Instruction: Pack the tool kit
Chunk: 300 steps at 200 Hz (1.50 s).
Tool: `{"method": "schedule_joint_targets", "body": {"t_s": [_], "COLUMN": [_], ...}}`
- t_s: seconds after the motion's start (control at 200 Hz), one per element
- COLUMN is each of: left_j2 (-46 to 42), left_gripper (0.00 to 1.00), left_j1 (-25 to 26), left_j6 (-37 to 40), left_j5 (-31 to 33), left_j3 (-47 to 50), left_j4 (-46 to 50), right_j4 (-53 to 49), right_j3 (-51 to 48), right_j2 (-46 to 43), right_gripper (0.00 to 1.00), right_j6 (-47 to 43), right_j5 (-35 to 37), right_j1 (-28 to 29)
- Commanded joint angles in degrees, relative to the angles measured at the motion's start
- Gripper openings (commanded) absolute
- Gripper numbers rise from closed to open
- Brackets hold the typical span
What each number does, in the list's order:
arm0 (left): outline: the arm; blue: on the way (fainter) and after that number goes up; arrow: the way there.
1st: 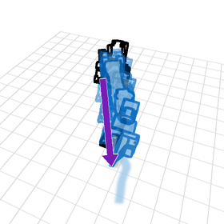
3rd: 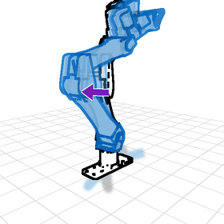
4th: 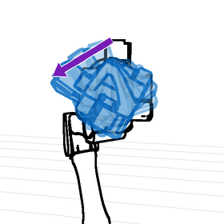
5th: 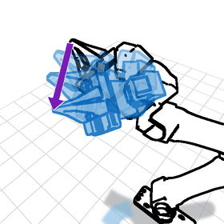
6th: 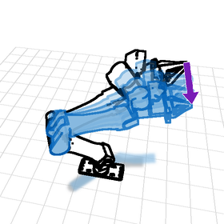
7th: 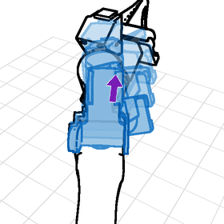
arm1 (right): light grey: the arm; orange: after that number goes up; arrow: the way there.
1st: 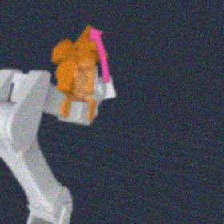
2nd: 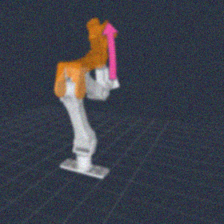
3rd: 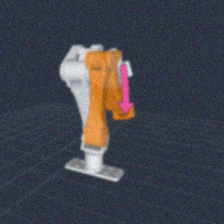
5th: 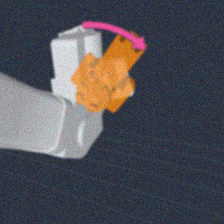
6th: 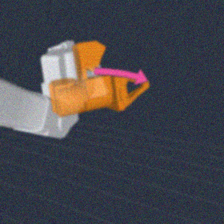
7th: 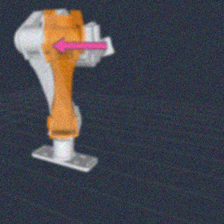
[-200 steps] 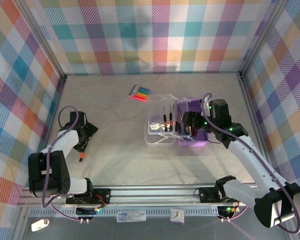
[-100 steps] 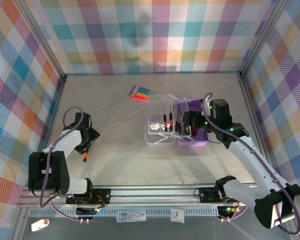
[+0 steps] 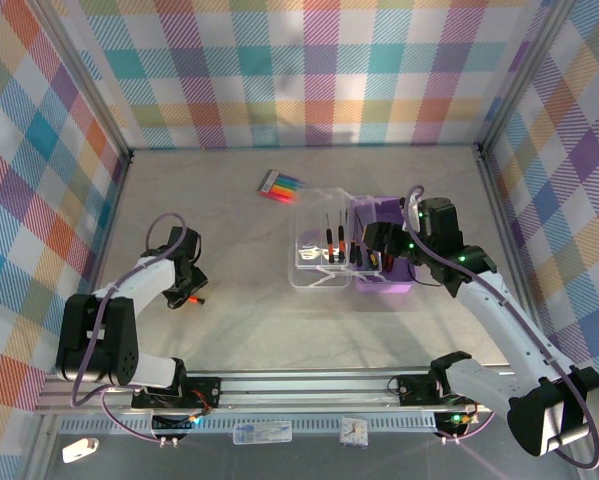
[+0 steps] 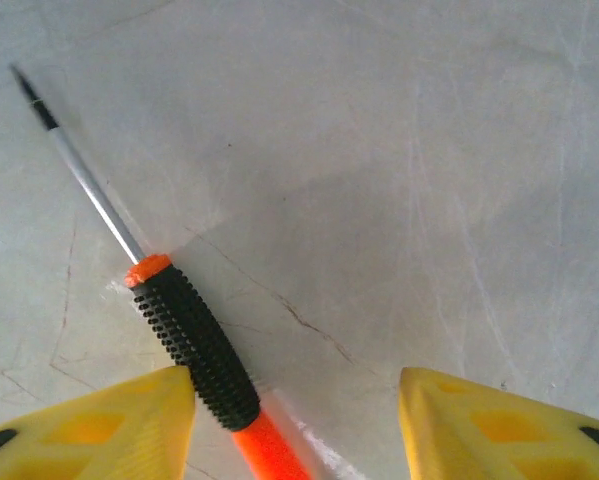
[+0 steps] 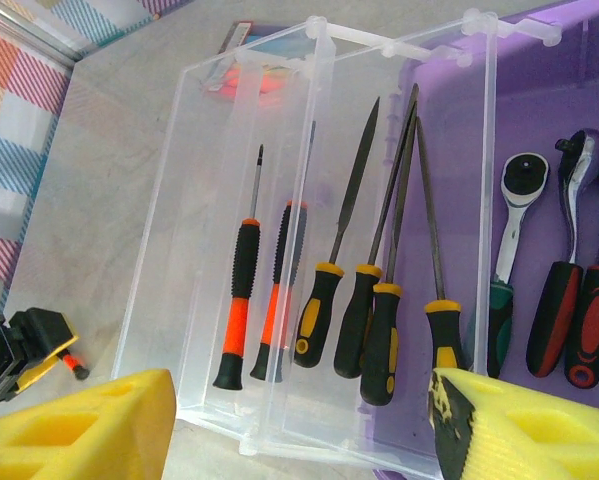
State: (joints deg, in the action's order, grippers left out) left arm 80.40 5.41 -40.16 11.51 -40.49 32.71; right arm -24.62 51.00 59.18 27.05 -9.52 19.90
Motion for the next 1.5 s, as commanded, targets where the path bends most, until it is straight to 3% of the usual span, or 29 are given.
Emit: {"method": "schedule_joint_targets", "body": {"t_s": [0.0, 0.185, 0.275, 0.395, 0.505, 0.575, 0.715, 0.87, 1.025, 1.235, 1.43, 1.495], "left_j2": [1.9, 3.6, 3.4, 1.4, -1.0, -2.2, -1.6, 0.6, -2.7, -5.0, -2.5, -1.3], "left_gripper": [0.47, 0.32, 0.30, 0.38, 0.51, 0.53, 0.39, 0.10, 0.05, 0.02, 0.01, 0.00], "left_j1": [0.8, 0.8, 0.9, 1.1, 1.1, 1.0, 1.0, 1.1, 2.2, 8.3, 16.3, 18.5], "left_j6": [0.5, 0.4, 0.1, -0.8, -2.7, -4.1, -5.3, -4.8, -2.7, 0.2, 1.4, 1.9], "left_j5": [-0.5, -1.7, -3.0, -2.8, -0.7, 0.3, 0.5, -1.0, -1.4, 1.8, 7.4, 8.7], "left_j3": [-0.9, 0.2, 0.9, 2.3, 3.5, 4.0, 4.4, 4.7, 4.0, -2.9, -11.3, -14.1], "left_j4": [1.1, -0.7, -1.0, 0.0, 2.0, 2.5, 0.5, -3.1, -4.1, 0.6, 5.1, 6.3], "right_j4": [0.9, 0.6, 0.3, -0.1, 0.0, 0.0, 0.2, -0.7, -1.4, 0.0, 2.6, 3.5], "right_j3": [1.0, 1.4, 1.6, 1.7, 1.9, 2.2, 2.2, 2.2, 1.8, 0.9, 0.5, 0.1], "right_j2": [0.1, 0.5, 0.6, 0.6, 0.7, 0.9, 1.0, -0.1, -0.2, 1.3, 6.9, 7.9], "right_gripper": [0.68, 0.67, 0.67, 0.67, 0.67, 0.67, 0.67, 0.67, 0.67, 0.68, 0.68, 0.68], "right_j6": [0.6, 0.4, 0.1, -0.2, -0.4, -0.2, 0.2, -0.1, -0.5, 0.4, 1.2, 1.9], "right_j5": [-0.6, -0.5, -0.4, 0.1, 0.0, -0.2, -0.8, -0.5, -0.4, -3.6, -17.5, -19.0], "right_j1": [0.3, 0.3, 0.3, 0.3, 0.3, 0.3, 0.3, 0.3, 0.3, 0.3, 0.3, 0.3]}}
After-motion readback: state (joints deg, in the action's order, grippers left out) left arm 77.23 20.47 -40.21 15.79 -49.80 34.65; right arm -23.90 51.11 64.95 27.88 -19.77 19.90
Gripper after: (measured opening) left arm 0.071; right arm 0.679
